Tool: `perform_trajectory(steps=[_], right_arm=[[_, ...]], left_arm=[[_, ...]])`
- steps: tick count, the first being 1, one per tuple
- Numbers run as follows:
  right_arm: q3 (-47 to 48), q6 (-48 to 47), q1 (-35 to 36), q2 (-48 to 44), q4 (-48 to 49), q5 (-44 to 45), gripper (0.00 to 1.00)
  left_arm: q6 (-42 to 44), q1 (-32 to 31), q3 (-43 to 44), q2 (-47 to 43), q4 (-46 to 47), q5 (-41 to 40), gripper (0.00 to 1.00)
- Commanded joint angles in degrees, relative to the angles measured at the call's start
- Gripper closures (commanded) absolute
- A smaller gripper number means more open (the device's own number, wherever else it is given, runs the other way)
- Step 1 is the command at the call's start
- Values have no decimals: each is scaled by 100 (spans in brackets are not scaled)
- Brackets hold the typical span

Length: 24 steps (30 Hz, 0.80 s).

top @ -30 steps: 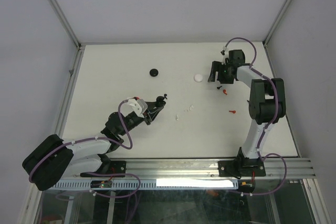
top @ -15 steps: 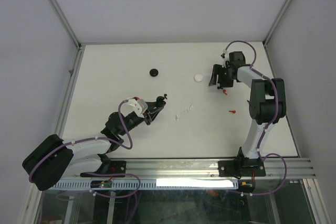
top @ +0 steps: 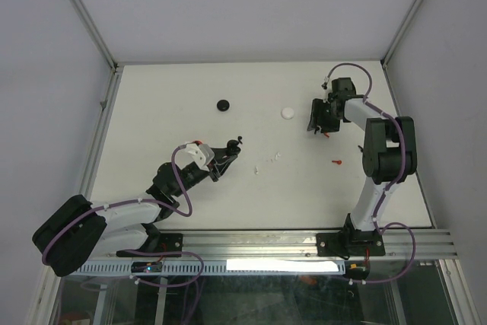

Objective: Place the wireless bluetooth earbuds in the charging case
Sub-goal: Pick up the earbud from the center of the board.

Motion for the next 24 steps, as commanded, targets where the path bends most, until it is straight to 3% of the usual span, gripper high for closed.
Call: perform_trajectory(steps=[1, 13, 24], right_arm=[[205, 35, 149, -166, -43, 539, 44], [737, 83, 453, 294, -560, 1520, 54], [964, -5, 485, 507, -745, 1632, 57]], left_arm=[[44, 14, 110, -7, 98, 150, 100], [100, 11, 88, -42, 95, 253, 100], [124, 17, 94, -52, 72, 311, 100]])
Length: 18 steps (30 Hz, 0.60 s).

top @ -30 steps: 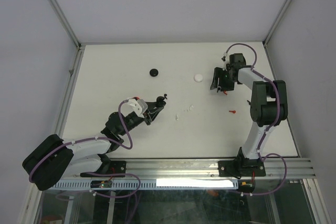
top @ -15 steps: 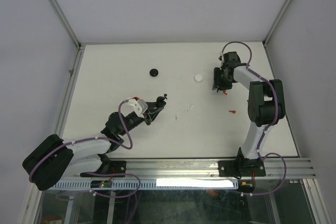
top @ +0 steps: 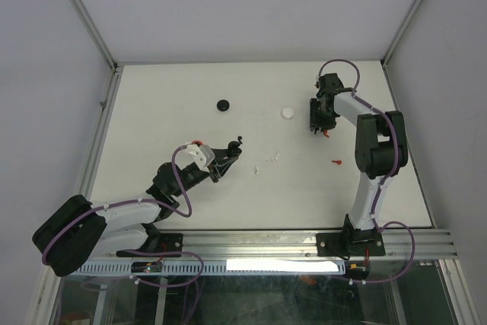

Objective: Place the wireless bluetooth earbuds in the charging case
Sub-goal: Pick up the earbud from the center of the board.

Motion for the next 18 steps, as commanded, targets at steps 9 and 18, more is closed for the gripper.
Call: perform_trajectory(steps=[9, 18], right_arm=[[498, -84, 96, 327, -281, 352, 63], [684, -126, 150, 627, -638, 446, 72]], left_arm=[[129, 11, 92, -44, 62, 187, 100], [178, 16, 79, -70, 65, 296, 100]])
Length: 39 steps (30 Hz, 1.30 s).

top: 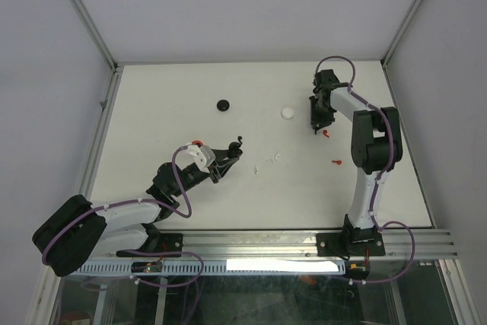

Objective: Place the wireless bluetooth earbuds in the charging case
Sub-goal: Pick up the earbud from the center of the board, then place the earbud in the charging case.

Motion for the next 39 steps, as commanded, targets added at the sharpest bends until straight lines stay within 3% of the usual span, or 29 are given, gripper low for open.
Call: perform_trajectory(steps=[1, 9, 18, 34, 39], right_arm=[[131, -63, 61, 256, -278, 144, 74], [22, -75, 224, -55, -296, 210, 84], [-413, -14, 654, -1137, 101, -50, 88], [-1879, 113, 2318, -4382, 1697, 98, 92], [-2367, 303, 2715, -5294, 2420, -153, 92]], left_arm=[[164, 15, 75, -76, 73, 203, 100], [152, 14, 3, -66, 329, 392, 100], [175, 13, -119, -17, 932, 405, 100], [175, 17, 91, 226, 1849, 225, 100], [262, 14, 192, 412, 2166, 585, 100]])
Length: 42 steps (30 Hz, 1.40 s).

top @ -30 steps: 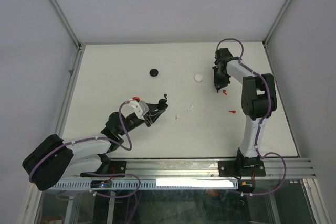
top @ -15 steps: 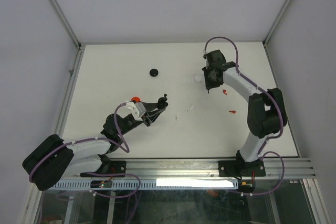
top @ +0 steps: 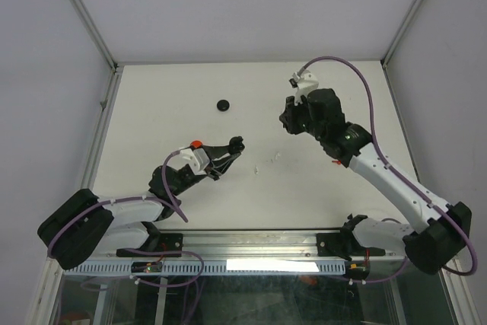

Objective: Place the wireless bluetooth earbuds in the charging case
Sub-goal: Place the earbud in the charging case.

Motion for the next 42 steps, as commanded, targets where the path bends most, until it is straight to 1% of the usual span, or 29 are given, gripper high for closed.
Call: perform_trajectory(steps=[1, 5, 8, 13, 19, 20, 27, 42], right_arm=[[-371, 246, 291, -750, 1114, -341, 92], [-697, 417, 524, -1178, 1683, -762, 92], [-933, 550, 656, -1442, 2128, -1125, 92], [-1328, 735, 817, -1788, 2935, -1805, 92], [-1694, 834, 900, -1966, 3676, -2200, 92], [-1782, 881, 1003, -1980, 3845, -2243, 92], [-2207, 1024, 1335, -1925, 4579, -2216, 92], [-2374, 679, 1782, -1647, 4820, -1723, 93]], left_arm=[[217, 19, 235, 137, 895, 371, 100], [220, 19, 207, 263, 1364, 467, 100], [262, 12, 212, 283, 1545, 563, 100], [176, 16, 297, 201, 1545, 799, 100], [47, 12, 404, 97, 1437, 1018, 100], [29, 14, 416, 84, 1437, 1027, 100], [-182, 18, 498, 80, 1443, 1193, 100], [-394, 16, 474, 164, 1611, 1239, 99]])
